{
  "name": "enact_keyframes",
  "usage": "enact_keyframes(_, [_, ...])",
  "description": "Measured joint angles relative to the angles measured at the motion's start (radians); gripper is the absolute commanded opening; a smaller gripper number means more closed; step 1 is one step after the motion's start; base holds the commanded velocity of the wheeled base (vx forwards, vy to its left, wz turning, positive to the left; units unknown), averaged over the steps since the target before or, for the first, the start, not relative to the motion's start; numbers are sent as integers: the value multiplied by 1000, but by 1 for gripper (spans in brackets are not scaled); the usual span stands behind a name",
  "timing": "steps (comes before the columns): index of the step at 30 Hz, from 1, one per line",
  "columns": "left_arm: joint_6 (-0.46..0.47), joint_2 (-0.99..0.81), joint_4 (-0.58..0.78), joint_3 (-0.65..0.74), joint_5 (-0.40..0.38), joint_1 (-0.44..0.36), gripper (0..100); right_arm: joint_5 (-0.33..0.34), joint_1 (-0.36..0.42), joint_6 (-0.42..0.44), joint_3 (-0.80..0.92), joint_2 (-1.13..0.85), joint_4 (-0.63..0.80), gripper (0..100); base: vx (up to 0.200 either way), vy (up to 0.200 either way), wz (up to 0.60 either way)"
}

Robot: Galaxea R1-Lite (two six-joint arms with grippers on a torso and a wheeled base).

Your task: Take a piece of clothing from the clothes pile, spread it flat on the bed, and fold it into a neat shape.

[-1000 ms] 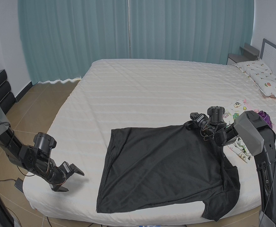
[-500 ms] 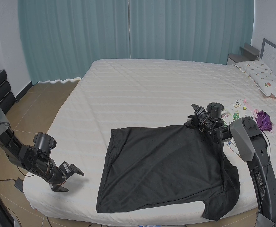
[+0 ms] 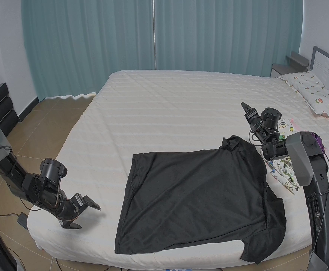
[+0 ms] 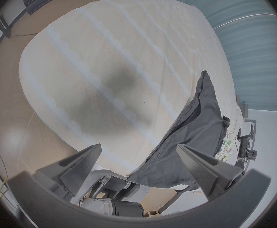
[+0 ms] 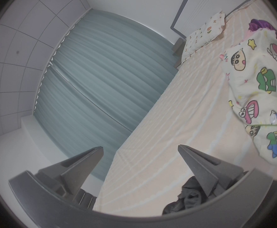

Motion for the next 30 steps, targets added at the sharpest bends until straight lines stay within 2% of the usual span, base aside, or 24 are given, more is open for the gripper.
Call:
enact_keyframes(3, [0,0,0,0,0,0,100,26,-17,-33,74,-11,13,100,0,0,0])
enact_keyframes(6, [-3,0,0,-1,0,0,100,54,-41,-105,169,-24,17,100,0,0,0])
enact_keyframes(10, [-9,-1,0,-1,0,0,100,104,-76,-245,284,-47,20,100,0,0,0])
enact_keyframes(14, [-12,-2,0,-1,0,0,100,134,-101,-322,336,-63,20,100,0,0,0])
enact_keyframes(22, [-14,-4,-1,2,0,0,100,137,-95,-355,303,-31,34,100,0,0,0])
enact_keyframes(23, [-14,-4,-2,3,0,0,100,136,-93,-355,294,-22,37,0,0,0,0])
enact_keyframes(30, [-13,-5,-2,6,0,-1,100,134,-86,-355,254,22,86,0,0,0,0])
